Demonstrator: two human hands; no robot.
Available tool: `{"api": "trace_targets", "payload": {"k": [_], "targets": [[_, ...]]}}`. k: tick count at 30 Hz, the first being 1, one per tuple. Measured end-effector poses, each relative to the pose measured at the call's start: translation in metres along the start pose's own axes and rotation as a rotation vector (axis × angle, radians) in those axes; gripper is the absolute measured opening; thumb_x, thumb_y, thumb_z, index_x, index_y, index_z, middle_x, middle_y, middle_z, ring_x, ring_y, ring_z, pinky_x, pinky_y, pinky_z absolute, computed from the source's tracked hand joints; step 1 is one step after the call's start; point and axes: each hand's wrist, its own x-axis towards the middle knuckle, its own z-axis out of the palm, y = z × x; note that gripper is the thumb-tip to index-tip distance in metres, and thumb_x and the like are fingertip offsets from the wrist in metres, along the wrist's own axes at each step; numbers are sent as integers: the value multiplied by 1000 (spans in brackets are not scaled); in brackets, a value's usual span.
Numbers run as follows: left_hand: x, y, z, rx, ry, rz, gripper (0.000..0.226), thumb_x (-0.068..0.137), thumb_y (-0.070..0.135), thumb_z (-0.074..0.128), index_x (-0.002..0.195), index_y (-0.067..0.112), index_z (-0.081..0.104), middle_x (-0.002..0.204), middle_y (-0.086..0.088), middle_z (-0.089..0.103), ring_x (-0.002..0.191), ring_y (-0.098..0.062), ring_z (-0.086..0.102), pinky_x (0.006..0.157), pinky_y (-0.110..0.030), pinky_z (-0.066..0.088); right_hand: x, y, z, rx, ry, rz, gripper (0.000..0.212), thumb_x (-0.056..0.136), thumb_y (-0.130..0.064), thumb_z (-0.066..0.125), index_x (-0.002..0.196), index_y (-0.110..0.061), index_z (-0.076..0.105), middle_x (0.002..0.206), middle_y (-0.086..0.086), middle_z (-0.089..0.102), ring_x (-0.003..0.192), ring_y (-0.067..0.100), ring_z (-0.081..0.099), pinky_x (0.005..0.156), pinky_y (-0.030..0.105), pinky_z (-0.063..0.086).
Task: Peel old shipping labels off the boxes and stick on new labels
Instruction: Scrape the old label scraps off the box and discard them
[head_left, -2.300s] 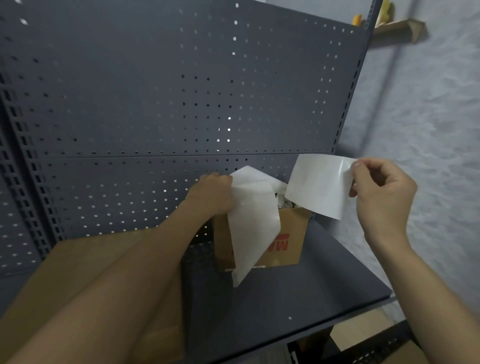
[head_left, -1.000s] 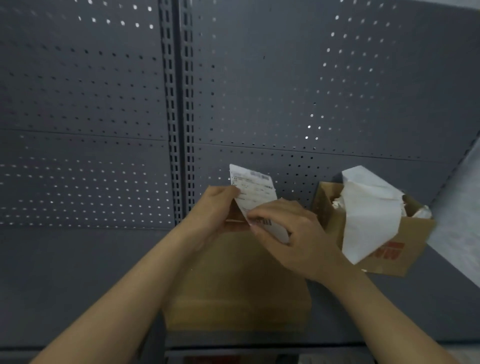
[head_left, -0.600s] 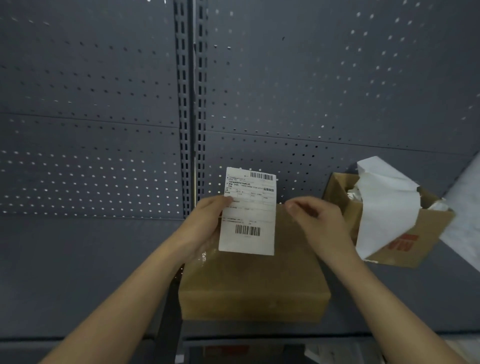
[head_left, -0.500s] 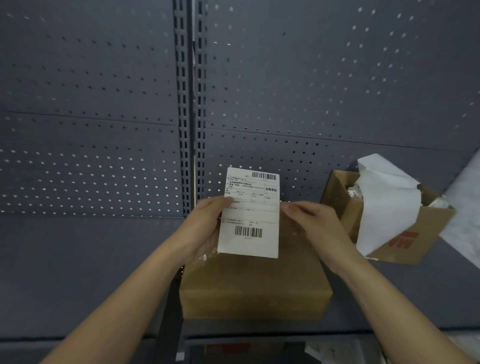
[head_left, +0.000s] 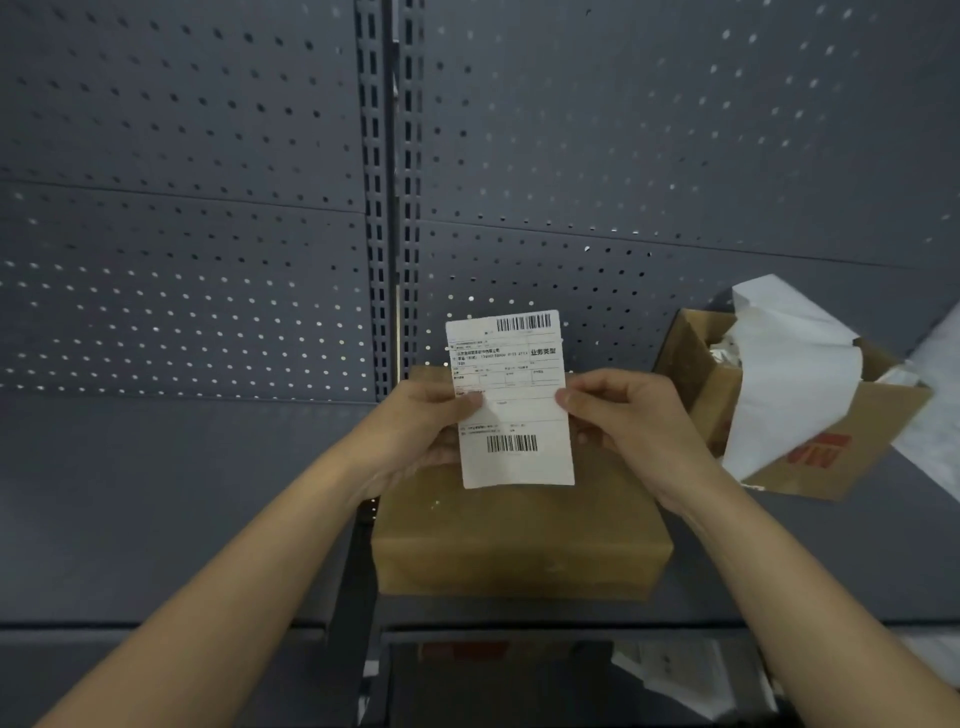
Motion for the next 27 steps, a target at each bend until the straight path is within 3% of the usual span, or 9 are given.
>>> {"api": "trace_targets", "payload": {"k": [3,8,13,17,22,24,27], "targets": [[-3,1,-4,4,39,40,22,92,8,65,114,5,68,108,-8,75,99,-23,73,82,-34,61,2,3,-3,-5,-16,28,10,92,-14,66,96,-12,75,93,-1,77,93,30,69,80,43,58],[-5,0,-3,126,97,66,18,84,2,73,102,5,70,95,-9,77,89,-22,75,75,-32,62,2,8,-7,107,-55,172,12,90,-14,69,99,-5,73,93,3,77,95,29,71,74,31,57],[-4,-4,-1,300,113,98,28,79,3,79,98,21,69,85,5,77,87,-14,74,76,-31,62,3,9,-10,65,-107,254,24,78,-13,80,99,-7,71,93,2,77,95,26,73,87,44,59],[-6,-3,3,434,118,168,48,76,2,81,109,33,63,84,12,76,82,-9,72,68,-26,60,4,14,-9,-58,-126,219,29,72,-8,84,97,-11,70,90,2,76,88,22,73,77,39,60],[-5,-9,6,579,128,215,84,67,3,88,135,35,50,91,1,74,79,-11,72,70,-32,62,5,19,-6,-191,-144,150,32,70,-5,86,96,-13,69,91,1,75,80,14,72,62,26,59],[-5,-10,6,617,132,220,93,65,5,90,136,42,44,95,1,72,79,-9,71,68,-26,61,5,21,-6,-214,-146,134,33,70,-4,86,97,-13,68,91,1,74,75,11,72,58,22,57],[-8,-11,8,619,123,229,102,65,4,89,134,53,33,83,6,73,76,-2,70,62,-16,56,4,24,-5,-240,-153,116,34,70,-3,85,96,-13,67,89,1,73,68,9,70,56,20,54]]}}
